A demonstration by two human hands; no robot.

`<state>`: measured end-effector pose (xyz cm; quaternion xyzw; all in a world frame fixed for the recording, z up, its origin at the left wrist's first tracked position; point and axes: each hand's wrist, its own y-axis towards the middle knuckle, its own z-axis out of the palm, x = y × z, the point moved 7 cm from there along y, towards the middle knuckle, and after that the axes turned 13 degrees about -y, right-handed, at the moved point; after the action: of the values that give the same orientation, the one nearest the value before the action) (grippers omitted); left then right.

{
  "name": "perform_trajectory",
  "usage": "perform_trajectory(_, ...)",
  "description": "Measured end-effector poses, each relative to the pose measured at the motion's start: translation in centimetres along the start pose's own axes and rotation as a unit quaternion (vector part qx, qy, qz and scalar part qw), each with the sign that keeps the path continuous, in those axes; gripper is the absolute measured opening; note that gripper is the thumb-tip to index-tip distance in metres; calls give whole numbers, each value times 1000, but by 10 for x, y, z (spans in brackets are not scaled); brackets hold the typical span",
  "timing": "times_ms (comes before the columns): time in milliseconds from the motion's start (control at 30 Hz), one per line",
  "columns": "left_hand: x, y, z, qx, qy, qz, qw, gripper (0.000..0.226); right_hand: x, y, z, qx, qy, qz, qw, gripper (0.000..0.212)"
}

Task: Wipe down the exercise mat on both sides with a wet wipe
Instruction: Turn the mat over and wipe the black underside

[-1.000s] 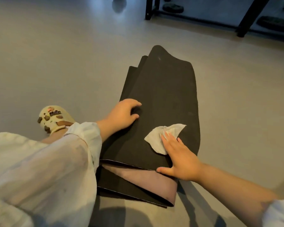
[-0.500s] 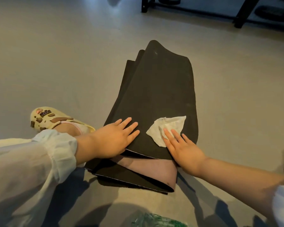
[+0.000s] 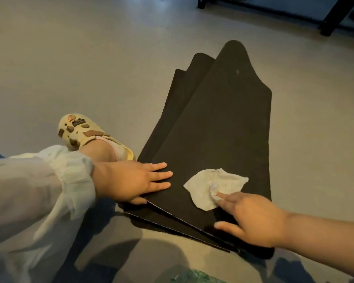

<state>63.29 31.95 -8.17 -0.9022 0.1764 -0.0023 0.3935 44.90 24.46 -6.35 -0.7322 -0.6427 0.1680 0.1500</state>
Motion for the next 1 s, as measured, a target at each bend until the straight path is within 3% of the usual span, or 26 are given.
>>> perform_trajectory(33, 2, 0, 2, 13, -5, 9, 1000, 70, -4, 7, -8, -27, 22, 6, 999, 90)
perform_trajectory(100, 8, 0, 3, 28, -9, 26, 999, 77, -21, 24, -31, -106, 65, 46, 991, 86)
perform_trajectory(233, 17, -4, -2, 1, -37, 74, 997, 74, -75, 70, -81, -267, 87, 128, 951, 45)
perform_trajectory(367, 30, 1, 1, -23, -26, 121, 992, 67, -137, 123, -108, -332, 100, 238, 907, 21)
perform_trajectory(433, 37, 9, 5, -14, -26, 128, 991, 69, -159, 149, -106, -319, 96, 296, 895, 30)
perform_trajectory(500, 40, 15, 4, -23, -25, 141, 989, 67, -169, 175, -89, -239, 93, 329, 909, 59)
perform_trajectory(567, 43, 19, 1, -49, -32, 158, 986, 63, -167, 195, -72, -153, 90, 331, 927, 90)
perform_trajectory(633, 45, 20, 0, -62, -39, 167, 983, 62, -162, 208, -62, -114, 92, 315, 938, 103)
perform_trajectory(700, 48, 20, 0, -65, -46, 171, 982, 62, -161, 216, -59, -103, 89, 299, 944, 88)
perform_trajectory(800, 48, 21, -1, -64, -58, 170, 982, 58, -163, 225, -62, -116, 93, 286, 947, 45)
perform_trajectory(1000, 46, 22, -1, -43, -59, 158, 985, 61, -157, 226, -63, -161, 136, 239, 948, 43)
